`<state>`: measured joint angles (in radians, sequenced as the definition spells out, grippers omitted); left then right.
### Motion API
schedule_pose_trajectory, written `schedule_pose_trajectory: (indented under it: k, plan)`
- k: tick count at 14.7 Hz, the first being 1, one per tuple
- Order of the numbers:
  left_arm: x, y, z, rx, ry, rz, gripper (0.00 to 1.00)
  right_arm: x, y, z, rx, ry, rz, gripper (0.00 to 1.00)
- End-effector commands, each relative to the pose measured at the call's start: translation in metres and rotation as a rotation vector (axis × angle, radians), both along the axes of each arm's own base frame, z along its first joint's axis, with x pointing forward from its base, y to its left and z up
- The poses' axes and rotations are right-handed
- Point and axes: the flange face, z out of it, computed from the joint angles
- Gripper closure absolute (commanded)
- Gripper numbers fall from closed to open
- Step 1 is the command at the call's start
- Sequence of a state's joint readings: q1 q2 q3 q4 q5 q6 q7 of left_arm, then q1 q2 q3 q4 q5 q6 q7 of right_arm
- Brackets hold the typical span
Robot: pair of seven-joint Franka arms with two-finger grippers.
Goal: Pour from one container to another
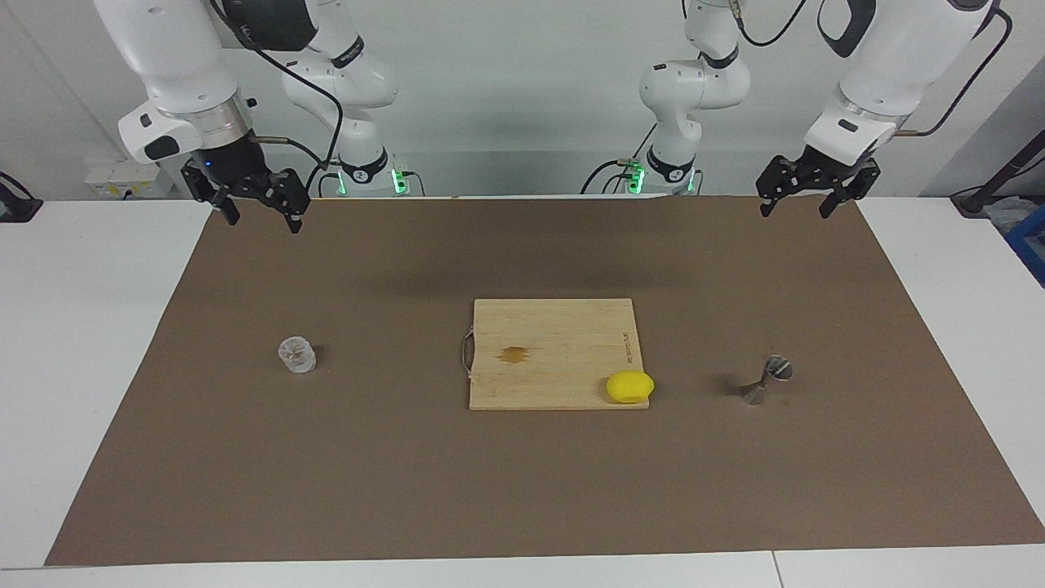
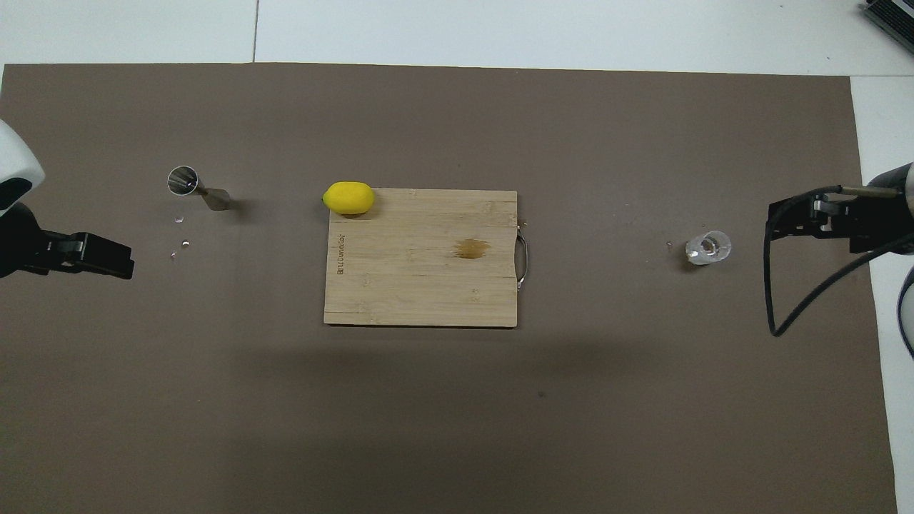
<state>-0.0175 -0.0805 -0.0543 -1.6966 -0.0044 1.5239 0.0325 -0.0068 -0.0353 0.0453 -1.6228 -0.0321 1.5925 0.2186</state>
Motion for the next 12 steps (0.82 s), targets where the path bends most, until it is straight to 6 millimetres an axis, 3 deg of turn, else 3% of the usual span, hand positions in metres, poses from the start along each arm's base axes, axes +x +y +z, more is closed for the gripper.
schedule_pose_trajectory:
  k: [1, 3, 7, 10, 12]
  plan:
    - [-0.003, 0.037, -0.016, -0.022, 0.053, 0.087, 0.00, 0.001, -0.004, 0.001, 0.001, -0.003, -0.015, 0.00]
    - [0.011, 0.051, -0.040, -0.064, 0.110, 0.167, 0.00, 0.001, -0.003, 0.001, 0.000, 0.002, -0.013, 0.00]
    - [0.038, 0.098, -0.080, -0.196, 0.157, 0.670, 0.00, 0.002, -0.008, 0.014, -0.013, -0.003, -0.018, 0.00]
    - [0.034, 0.129, -0.115, -0.336, 0.237, 1.033, 0.00, 0.007, 0.000, 0.019, -0.014, 0.000, -0.003, 0.00]
    - [0.026, 0.139, -0.138, -0.430, 0.281, 1.236, 0.00, 0.007, 0.003, 0.019, -0.012, 0.001, 0.009, 0.00]
